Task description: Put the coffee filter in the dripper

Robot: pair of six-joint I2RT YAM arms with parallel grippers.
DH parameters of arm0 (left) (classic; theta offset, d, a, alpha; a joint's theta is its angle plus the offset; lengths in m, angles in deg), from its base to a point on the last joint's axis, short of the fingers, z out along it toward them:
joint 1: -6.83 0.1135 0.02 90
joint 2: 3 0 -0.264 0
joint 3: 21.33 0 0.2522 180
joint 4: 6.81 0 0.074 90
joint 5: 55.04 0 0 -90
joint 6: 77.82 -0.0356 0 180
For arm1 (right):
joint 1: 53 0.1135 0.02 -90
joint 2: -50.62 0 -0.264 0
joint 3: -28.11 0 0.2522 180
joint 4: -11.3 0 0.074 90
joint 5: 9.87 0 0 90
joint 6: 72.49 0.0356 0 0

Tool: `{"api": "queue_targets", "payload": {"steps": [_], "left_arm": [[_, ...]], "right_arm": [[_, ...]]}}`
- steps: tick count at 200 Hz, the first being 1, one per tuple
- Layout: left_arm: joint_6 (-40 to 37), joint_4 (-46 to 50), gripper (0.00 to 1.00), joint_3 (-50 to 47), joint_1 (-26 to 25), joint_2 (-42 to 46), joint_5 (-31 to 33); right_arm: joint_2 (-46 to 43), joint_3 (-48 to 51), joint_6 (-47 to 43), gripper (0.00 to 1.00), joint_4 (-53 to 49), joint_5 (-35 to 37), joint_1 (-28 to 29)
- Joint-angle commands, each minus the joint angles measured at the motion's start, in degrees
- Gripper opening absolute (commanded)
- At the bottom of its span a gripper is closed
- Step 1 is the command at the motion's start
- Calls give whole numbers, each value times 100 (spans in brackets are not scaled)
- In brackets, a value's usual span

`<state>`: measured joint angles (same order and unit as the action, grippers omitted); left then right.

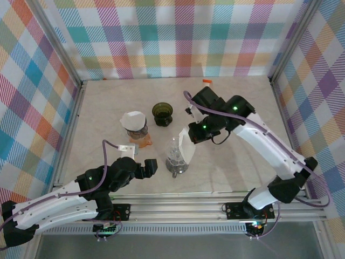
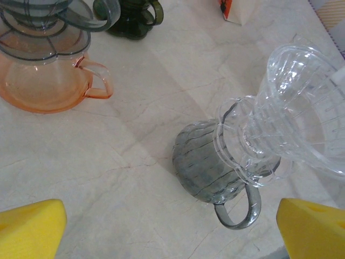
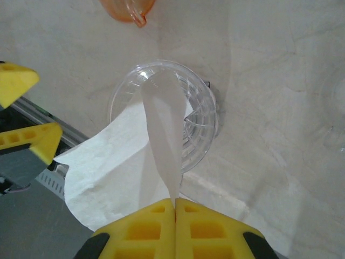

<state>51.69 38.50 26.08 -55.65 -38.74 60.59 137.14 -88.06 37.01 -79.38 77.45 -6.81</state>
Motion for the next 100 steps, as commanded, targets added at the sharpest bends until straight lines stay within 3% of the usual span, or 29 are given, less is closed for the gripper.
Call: {"api": "queue_targets", "payload": {"steps": [1, 62, 100], "left_arm": [[-123, 86, 100, 149, 16, 109, 76], [-298, -188, 100, 330, 99, 126, -290], [-344, -845, 100, 371, 613, 17, -1334]], "right_arm": [[248, -340, 150, 0, -365, -82, 30], [1128, -852, 196, 0, -742, 396, 80], [1434, -831, 238, 0, -661, 719, 230]]}}
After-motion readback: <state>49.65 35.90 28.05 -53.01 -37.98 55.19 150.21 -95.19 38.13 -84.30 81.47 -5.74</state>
